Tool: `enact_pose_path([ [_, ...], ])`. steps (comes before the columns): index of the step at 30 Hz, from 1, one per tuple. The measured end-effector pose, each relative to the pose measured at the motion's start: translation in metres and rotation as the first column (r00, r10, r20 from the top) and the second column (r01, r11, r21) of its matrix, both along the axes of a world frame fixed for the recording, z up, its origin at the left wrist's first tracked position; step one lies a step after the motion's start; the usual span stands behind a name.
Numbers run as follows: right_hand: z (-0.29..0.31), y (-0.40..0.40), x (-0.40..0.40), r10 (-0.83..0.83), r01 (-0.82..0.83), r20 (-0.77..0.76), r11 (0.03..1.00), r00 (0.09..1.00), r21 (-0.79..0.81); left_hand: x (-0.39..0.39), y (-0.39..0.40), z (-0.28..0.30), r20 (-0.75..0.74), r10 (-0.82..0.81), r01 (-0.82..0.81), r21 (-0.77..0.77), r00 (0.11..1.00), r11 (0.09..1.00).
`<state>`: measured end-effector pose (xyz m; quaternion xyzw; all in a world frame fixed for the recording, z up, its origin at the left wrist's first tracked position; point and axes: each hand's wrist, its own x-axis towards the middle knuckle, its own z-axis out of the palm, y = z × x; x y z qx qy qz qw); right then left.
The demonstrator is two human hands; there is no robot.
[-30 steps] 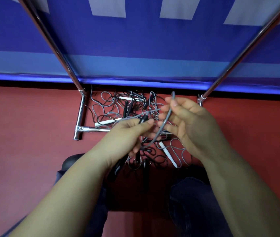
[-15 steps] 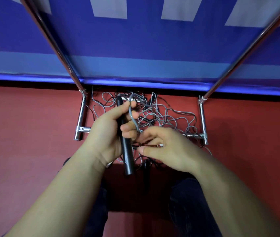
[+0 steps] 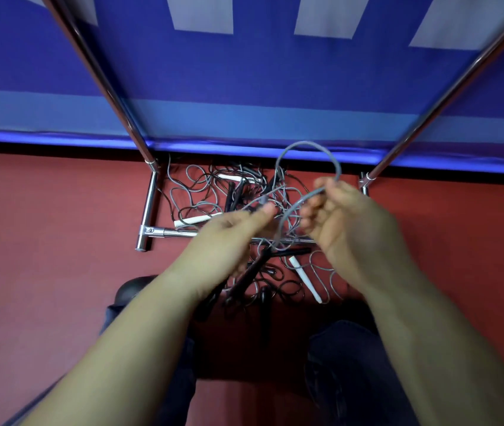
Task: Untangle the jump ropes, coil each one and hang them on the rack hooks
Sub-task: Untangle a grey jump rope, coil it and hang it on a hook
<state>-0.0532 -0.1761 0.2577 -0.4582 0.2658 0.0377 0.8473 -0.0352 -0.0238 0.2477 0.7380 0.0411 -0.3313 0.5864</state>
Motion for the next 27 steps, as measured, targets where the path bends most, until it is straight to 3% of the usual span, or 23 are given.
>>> enact_pose_path([
  [1, 0.002, -0.005, 0.002, -0.094, 0.097, -0.025, 0.984, 0.995, 0.151, -0.003, -0.001, 0.002, 0.001, -0.05, 0.05, -0.025, 0.999, 0.998],
  [3, 0.003, -0.009, 0.005, -0.199, 0.211, -0.071, 0.938, 0.977, 0.274, -0.006, -0.003, 0.006, -0.013, -0.097, 0.095, -0.097, 0.995, 0.991],
  [7, -0.001, -0.006, 0.005, -0.247, 0.265, -0.098, 0.918, 0.964, 0.296, -0.007, -0.006, 0.004, -0.061, -0.175, 0.159, -0.202, 0.983, 0.966],
  [10, -0.001, -0.006, 0.005, -0.256, 0.274, -0.098, 0.909, 0.962, 0.314, -0.009, -0.008, 0.001, -0.04, -0.245, 0.236, -0.158, 0.969, 0.959],
  [14, -0.001, -0.005, 0.004, -0.205, 0.214, -0.062, 0.937, 0.977, 0.277, -0.007, -0.007, -0.004, -0.02, -0.169, 0.163, -0.184, 0.985, 0.969],
  [16, -0.001, -0.006, 0.003, -0.097, 0.101, -0.035, 0.978, 0.995, 0.18, -0.005, -0.008, -0.004, -0.038, -0.084, 0.073, -0.236, 0.996, 0.969],
  [18, -0.003, -0.005, 0.001, 0.098, -0.1, -0.06, 0.995, 0.993, -0.027, -0.001, -0.009, -0.003, -0.099, 0.033, -0.062, -0.309, 0.995, 0.949],
  [20, -0.005, 0.002, -0.005, 0.32, -0.34, -0.115, 0.891, 0.941, -0.302, 0.005, -0.006, -0.002, -0.2, 0.161, -0.229, -0.39, 0.967, 0.892],
  [22, -0.007, 0.01, -0.011, 0.466, -0.47, -0.156, 0.7, 0.871, -0.537, 0.01, -0.002, -0.001, -0.314, 0.226, -0.356, -0.459, 0.922, 0.814],
  [24, -0.008, 0.014, -0.015, 0.542, -0.516, -0.166, 0.595, 0.824, -0.616, 0.012, -0.001, 0.0, -0.383, 0.233, -0.413, -0.499, 0.894, 0.762],
  [27, -0.011, 0.016, -0.017, 0.59, -0.512, -0.132, 0.542, 0.797, -0.666, 0.011, -0.002, 0.001, -0.377, 0.242, -0.417, -0.502, 0.894, 0.758],
])
